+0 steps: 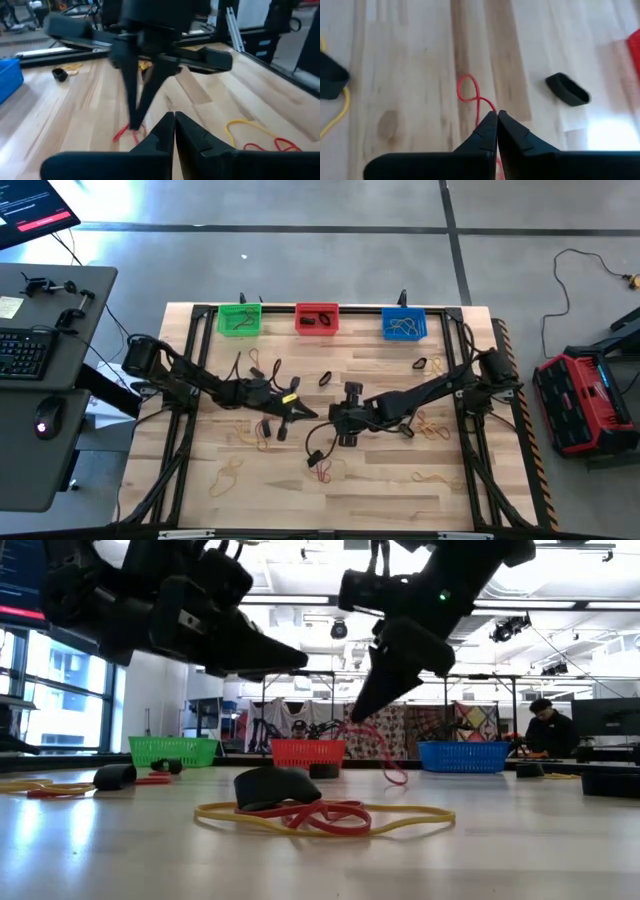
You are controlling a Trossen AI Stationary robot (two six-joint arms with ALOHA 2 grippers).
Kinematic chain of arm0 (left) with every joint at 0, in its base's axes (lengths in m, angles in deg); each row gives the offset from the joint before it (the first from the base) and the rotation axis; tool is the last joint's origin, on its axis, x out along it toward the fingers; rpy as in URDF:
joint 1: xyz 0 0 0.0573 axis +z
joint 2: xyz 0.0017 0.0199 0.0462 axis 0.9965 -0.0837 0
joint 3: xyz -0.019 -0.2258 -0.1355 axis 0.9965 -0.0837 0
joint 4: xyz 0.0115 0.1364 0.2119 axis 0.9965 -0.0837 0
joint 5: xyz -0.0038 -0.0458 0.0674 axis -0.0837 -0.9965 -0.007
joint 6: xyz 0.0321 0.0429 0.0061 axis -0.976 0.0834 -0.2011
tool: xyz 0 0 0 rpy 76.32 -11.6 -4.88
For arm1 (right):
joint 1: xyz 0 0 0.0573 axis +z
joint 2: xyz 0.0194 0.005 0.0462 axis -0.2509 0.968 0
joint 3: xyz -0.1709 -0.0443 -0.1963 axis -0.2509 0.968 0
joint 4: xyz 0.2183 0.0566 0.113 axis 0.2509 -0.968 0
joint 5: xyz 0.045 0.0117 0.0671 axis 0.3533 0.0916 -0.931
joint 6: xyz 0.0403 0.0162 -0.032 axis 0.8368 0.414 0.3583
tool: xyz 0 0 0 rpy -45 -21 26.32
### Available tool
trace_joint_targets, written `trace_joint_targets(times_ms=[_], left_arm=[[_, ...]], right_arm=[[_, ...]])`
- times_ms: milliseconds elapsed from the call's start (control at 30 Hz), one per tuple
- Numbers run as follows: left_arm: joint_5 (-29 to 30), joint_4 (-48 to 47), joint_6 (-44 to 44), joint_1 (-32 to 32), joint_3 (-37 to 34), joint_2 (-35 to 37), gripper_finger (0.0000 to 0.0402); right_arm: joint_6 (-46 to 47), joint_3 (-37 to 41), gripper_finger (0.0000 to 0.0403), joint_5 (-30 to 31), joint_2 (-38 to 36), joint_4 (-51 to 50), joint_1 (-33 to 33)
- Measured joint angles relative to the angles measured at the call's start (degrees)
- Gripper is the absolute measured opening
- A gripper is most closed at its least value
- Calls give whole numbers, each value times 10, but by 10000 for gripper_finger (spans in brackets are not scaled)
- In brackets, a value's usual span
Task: Sort rubber bands into baskets
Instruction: Put the red rubber band into the green bin
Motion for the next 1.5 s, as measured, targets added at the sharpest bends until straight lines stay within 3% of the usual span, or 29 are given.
trace_joint_targets(times_ms=[300, 500, 667, 1333, 1500], left_arm=[[118, -130, 27, -21, 50, 0, 94], [90, -149, 72, -16, 51, 0, 153], [94, -167, 86, -16, 52, 0, 178], [116, -208, 86, -16, 52, -1, 184], [113, -208, 94, -16, 52, -1, 159]], right_arm=[[-6, 0, 0, 29, -4, 19, 2], [-28, 0, 0, 39, -4, 44, 6], [-46, 0, 0, 42, -4, 71, 6], [-64, 0, 0, 48, -5, 111, 6], [-67, 0, 0, 48, -5, 112, 6]])
